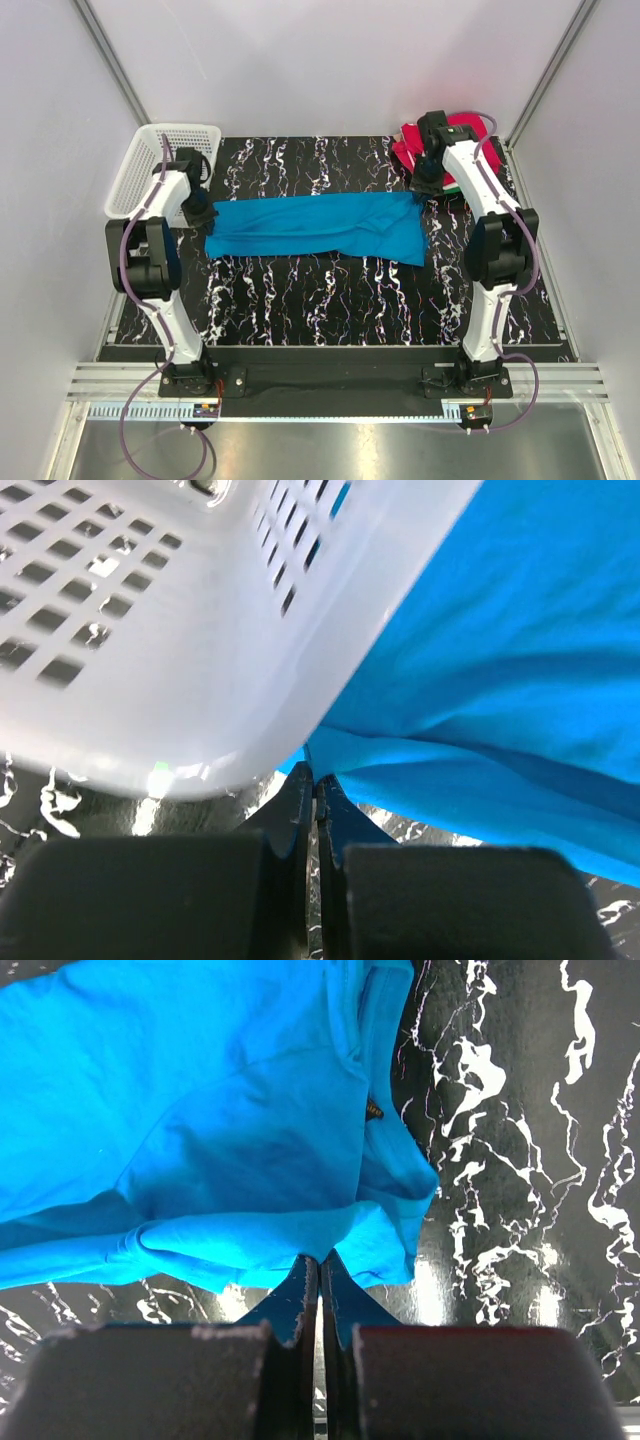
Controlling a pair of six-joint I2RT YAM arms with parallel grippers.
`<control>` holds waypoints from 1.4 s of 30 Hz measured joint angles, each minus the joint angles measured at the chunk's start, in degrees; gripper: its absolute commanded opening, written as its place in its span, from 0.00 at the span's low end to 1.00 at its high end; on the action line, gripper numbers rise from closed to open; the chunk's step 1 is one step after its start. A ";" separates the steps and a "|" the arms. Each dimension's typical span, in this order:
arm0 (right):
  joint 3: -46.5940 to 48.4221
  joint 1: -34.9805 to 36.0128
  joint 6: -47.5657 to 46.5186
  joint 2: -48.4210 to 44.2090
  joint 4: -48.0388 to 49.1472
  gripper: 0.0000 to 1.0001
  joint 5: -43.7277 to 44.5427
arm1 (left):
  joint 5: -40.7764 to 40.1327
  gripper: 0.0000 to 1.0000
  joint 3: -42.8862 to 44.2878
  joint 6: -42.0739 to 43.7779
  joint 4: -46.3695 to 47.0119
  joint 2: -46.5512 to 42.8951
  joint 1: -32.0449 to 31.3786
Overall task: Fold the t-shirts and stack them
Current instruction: Fold the tshirt
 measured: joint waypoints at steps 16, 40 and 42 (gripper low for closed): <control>4.85 -0.13 -0.48 5.84 -0.96 0.00 1.31 | -2.80 0.00 3.08 0.17 -1.20 5.29 -1.46; 10.84 -0.13 -0.55 11.45 -2.64 0.00 3.98 | -6.21 0.00 7.06 -0.22 -2.45 7.39 -1.66; 11.39 -0.13 -0.55 11.93 -2.58 0.00 4.22 | -6.40 0.00 7.23 -0.24 -2.60 7.45 -1.68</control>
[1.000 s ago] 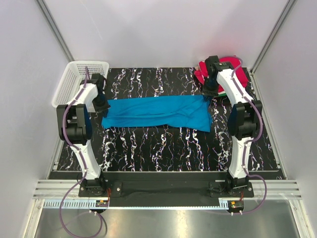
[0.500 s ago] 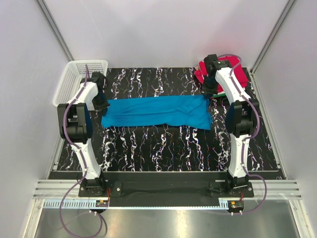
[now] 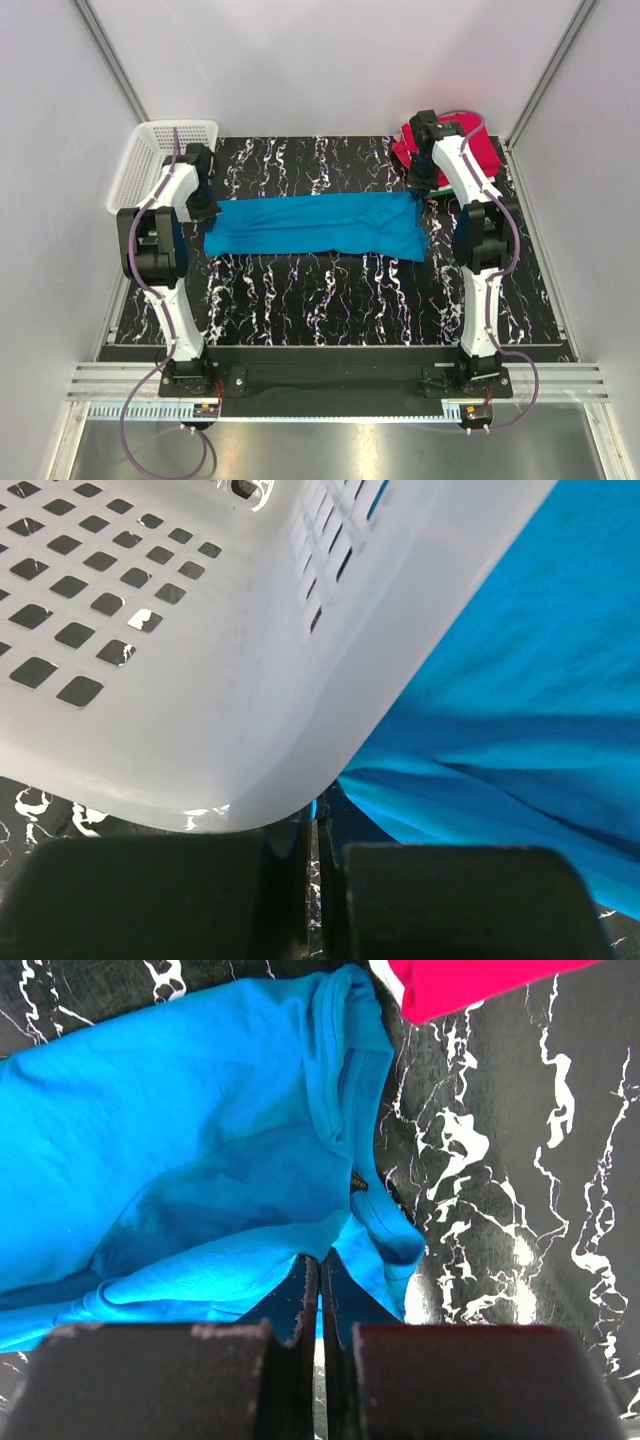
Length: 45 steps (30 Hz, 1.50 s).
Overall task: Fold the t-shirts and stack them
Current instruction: Fold the tshirt
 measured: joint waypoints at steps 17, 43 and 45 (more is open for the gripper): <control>1.68 0.00 0.02 2.73 0.02 0.00 0.90 | -0.87 0.00 1.95 -0.02 -0.66 1.29 -0.85; 6.23 0.00 0.02 6.80 -0.22 0.00 2.97 | -2.45 0.00 3.54 -0.04 -1.68 2.82 -1.62; 6.49 0.00 0.02 7.26 -0.22 0.18 3.02 | -2.43 0.00 3.82 -0.07 -1.73 3.04 -1.68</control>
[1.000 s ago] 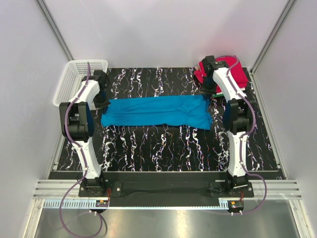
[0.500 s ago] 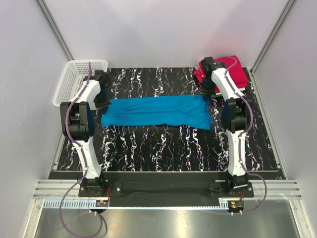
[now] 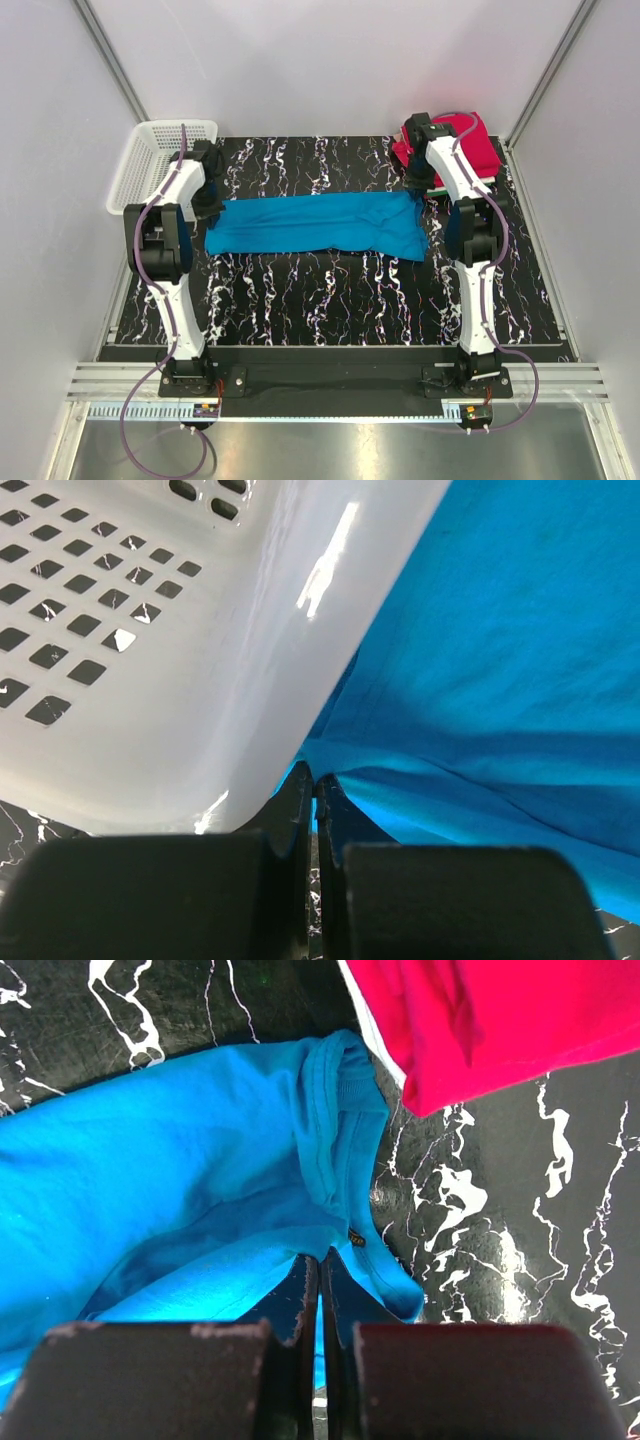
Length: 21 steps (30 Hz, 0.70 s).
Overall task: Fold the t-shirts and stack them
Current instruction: Fold the tshirt
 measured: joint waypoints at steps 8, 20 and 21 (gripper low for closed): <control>0.50 0.00 -0.37 1.09 -0.07 0.23 0.46 | -0.31 0.33 0.31 -0.74 0.11 0.15 -0.33; -0.02 -0.13 -0.92 -2.97 0.11 0.32 3.30 | -3.54 0.49 -1.29 -1.25 1.46 -3.72 -0.07; -0.96 -0.17 -1.03 -4.81 0.24 0.32 3.23 | -3.98 0.49 -1.64 -1.27 1.81 -4.66 0.09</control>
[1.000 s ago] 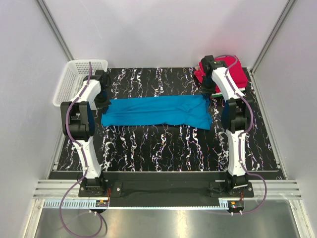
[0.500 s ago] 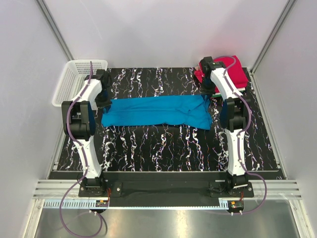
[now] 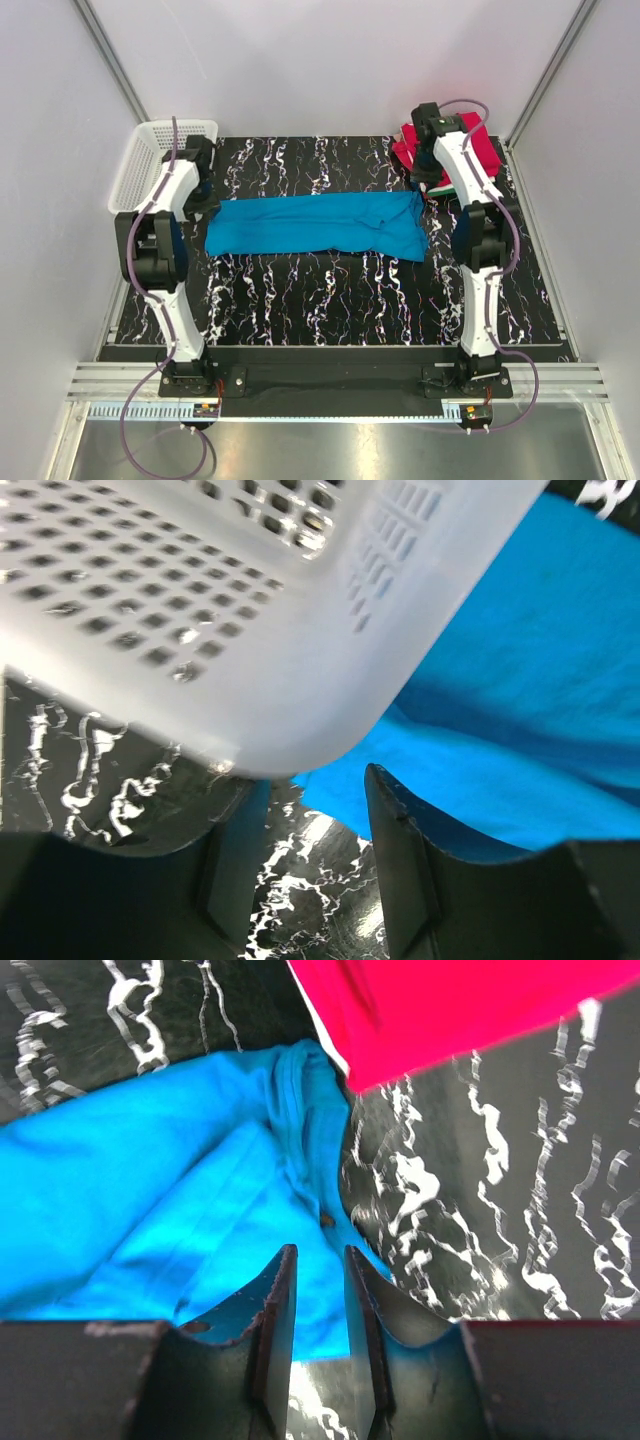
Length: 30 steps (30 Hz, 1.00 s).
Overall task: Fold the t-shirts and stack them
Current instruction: Fold the tshirt
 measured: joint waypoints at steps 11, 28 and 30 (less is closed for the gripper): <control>-22.51 -0.11 -0.31 -18.38 5.57 0.31 -6.78 | 4.68 0.45 -8.83 0.76 3.93 -12.50 -0.76; -29.66 6.29 2.69 -13.40 9.22 0.27 -12.74 | 10.12 0.37 -7.63 3.58 7.41 1.49 -10.60; -30.05 6.29 2.99 -12.26 9.55 0.27 -12.33 | 10.03 0.37 -7.61 3.58 7.58 2.71 -10.60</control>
